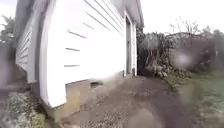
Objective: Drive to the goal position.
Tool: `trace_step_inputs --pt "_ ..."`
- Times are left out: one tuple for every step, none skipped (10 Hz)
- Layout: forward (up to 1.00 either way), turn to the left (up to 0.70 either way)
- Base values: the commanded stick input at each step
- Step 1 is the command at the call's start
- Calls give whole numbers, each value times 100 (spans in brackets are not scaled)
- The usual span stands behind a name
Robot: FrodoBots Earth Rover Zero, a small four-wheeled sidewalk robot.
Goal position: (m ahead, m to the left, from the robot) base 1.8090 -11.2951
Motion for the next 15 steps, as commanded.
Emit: trace_step_inputs --pt "0 0" --pt "0 0" --pt "0 0" --pt "0 0" --pt "0 0" --pt "0 0" --pt "0 0" --pt "0 -14" --pt "0 -50" --pt "0 -64" --pt "0 -67" --pt "0 -70" --pt "0 -70" --pt "0 -70" --pt "0 -70"
